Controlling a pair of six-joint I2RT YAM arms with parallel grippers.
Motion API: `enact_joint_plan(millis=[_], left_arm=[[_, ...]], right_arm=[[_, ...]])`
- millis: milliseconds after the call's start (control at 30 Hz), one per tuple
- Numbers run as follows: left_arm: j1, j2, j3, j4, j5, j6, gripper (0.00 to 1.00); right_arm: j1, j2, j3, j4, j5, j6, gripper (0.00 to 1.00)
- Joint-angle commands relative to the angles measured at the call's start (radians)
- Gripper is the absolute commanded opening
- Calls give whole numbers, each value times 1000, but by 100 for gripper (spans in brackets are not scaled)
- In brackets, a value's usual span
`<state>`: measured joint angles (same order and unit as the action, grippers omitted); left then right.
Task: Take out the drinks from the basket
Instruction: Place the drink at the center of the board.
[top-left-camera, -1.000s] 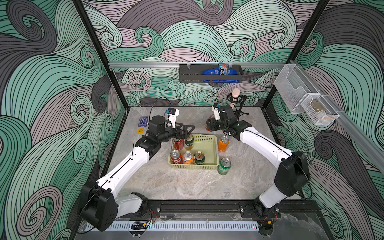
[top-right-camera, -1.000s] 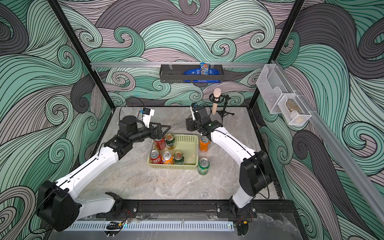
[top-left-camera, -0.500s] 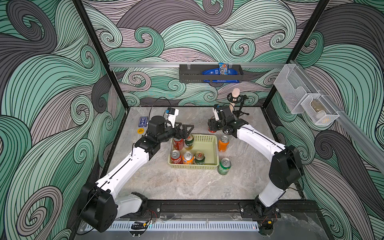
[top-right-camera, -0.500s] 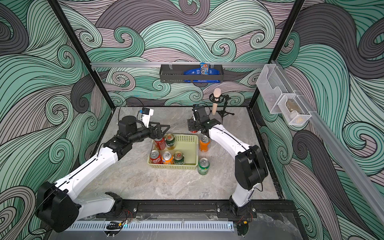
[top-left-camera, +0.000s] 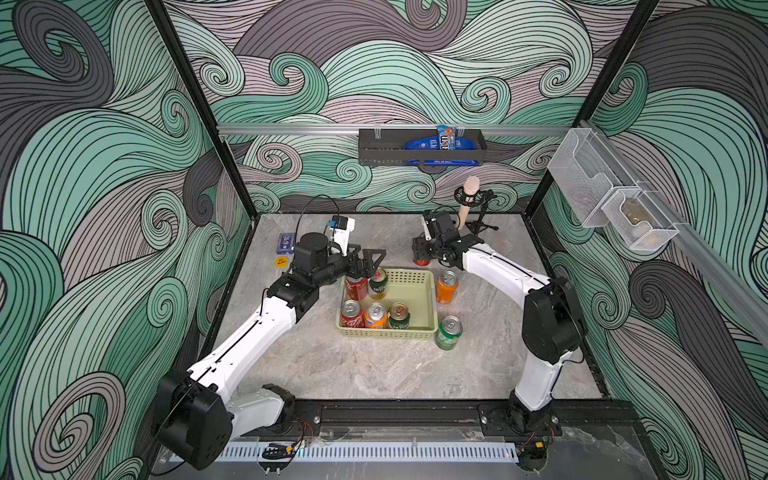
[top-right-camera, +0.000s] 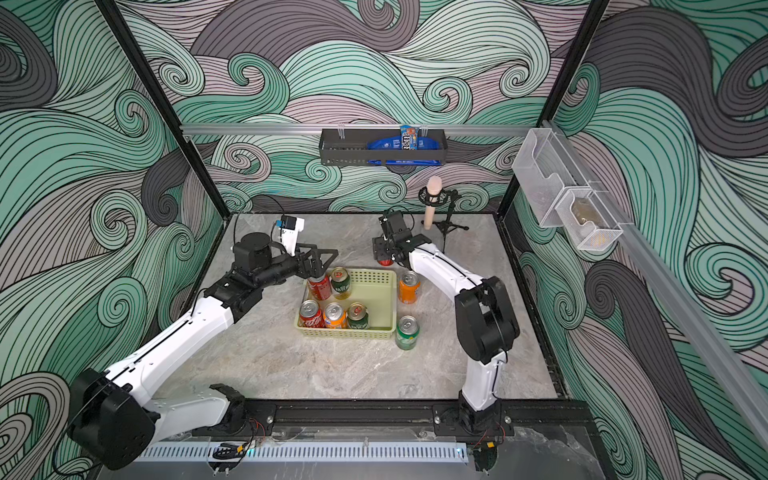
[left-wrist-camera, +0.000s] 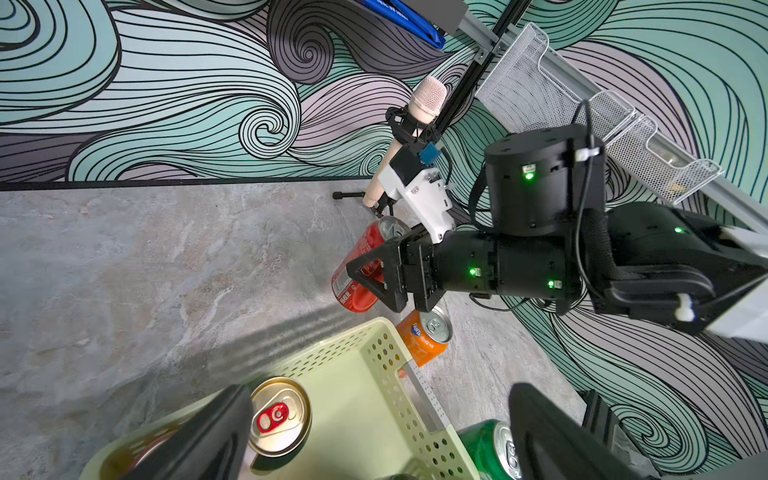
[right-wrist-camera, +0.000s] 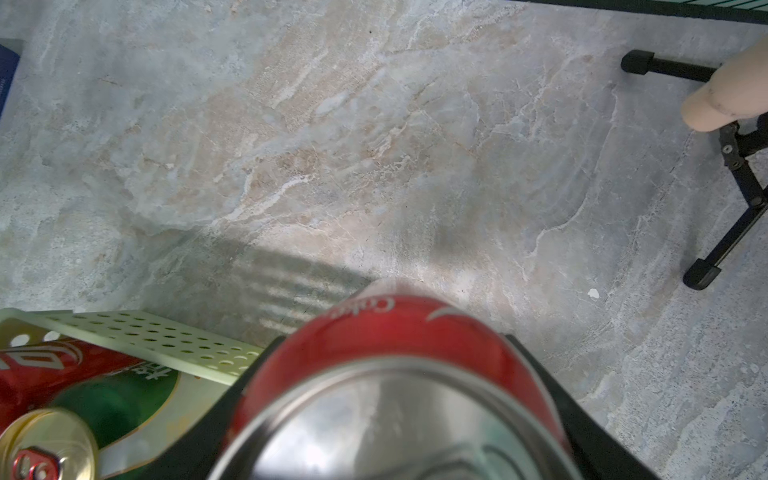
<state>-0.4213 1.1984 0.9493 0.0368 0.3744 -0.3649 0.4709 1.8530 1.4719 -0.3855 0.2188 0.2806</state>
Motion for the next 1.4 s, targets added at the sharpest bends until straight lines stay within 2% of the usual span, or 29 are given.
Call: enact_joint_plan(millis=[0,1367], left_arm=[[1,-24,-4,-5,-6,23,99],[18,-38,-23,17,-8,5,99]], right_arm=[[-2,4,34,68,24,39,64],[37,135,-28,96,-15,95,69]])
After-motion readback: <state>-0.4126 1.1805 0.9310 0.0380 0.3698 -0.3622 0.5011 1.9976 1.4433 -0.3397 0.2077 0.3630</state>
